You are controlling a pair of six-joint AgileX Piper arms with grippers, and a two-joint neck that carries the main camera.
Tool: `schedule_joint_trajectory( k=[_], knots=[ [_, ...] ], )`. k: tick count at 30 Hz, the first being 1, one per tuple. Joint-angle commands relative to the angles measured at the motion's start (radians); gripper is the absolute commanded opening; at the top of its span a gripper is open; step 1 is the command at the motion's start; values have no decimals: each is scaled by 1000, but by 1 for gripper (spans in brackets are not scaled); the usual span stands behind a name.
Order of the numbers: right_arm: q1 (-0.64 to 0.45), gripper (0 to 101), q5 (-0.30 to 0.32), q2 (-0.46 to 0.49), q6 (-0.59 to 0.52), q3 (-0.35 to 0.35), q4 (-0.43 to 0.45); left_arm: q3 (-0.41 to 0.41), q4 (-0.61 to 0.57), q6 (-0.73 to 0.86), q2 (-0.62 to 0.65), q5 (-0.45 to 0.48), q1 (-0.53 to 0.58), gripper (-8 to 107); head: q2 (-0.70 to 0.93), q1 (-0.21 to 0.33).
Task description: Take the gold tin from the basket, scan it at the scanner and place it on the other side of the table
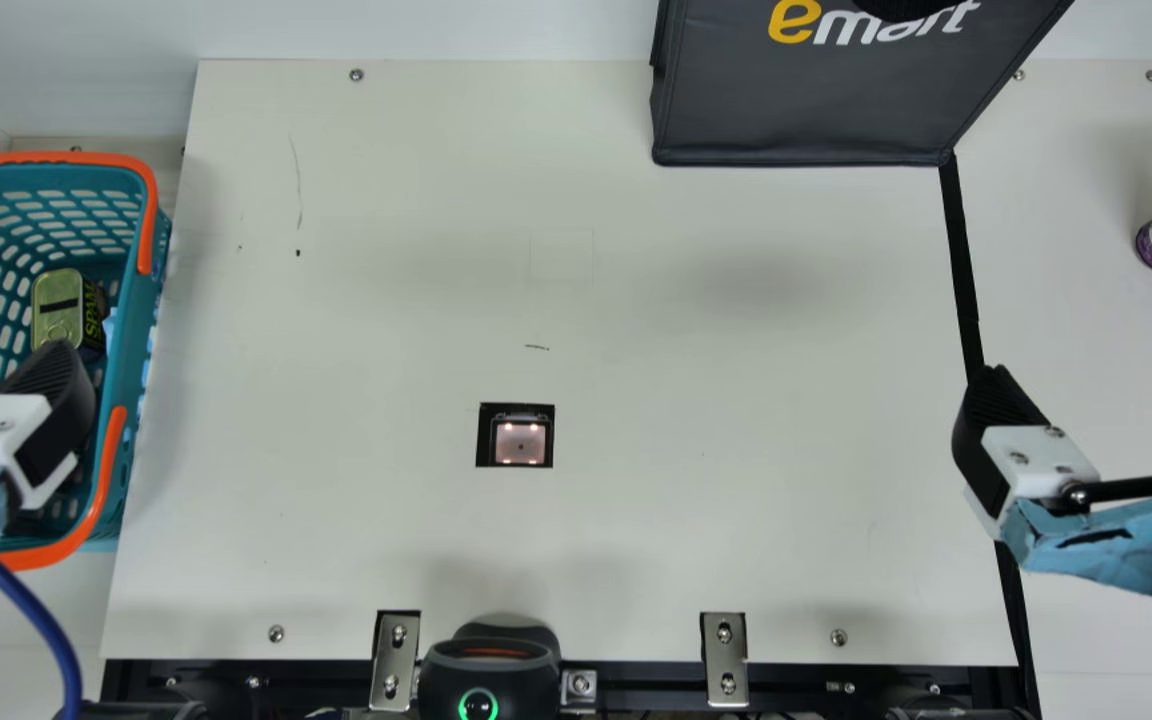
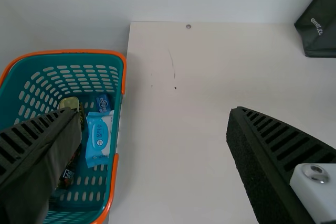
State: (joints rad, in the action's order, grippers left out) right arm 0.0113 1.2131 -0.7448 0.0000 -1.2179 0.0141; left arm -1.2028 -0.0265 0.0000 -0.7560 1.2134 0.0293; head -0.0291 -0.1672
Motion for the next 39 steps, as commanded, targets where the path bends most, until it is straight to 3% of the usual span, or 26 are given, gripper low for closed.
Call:
schedule_joint_trajectory(
  k=[1,15,29,39],
  knots=[
    [0,95,0,0,0,0,0,0,0,0,0,0,0,90,25,29],
    [0,95,0,0,0,0,0,0,0,0,0,0,0,90,351,29],
    [0,95,0,0,0,0,0,1,6,-19,-4,-4,-16,90,351,29],
    [0,95,0,0,0,0,0,21,43,-132,-21,-32,-179,90,351,29]
  ],
)
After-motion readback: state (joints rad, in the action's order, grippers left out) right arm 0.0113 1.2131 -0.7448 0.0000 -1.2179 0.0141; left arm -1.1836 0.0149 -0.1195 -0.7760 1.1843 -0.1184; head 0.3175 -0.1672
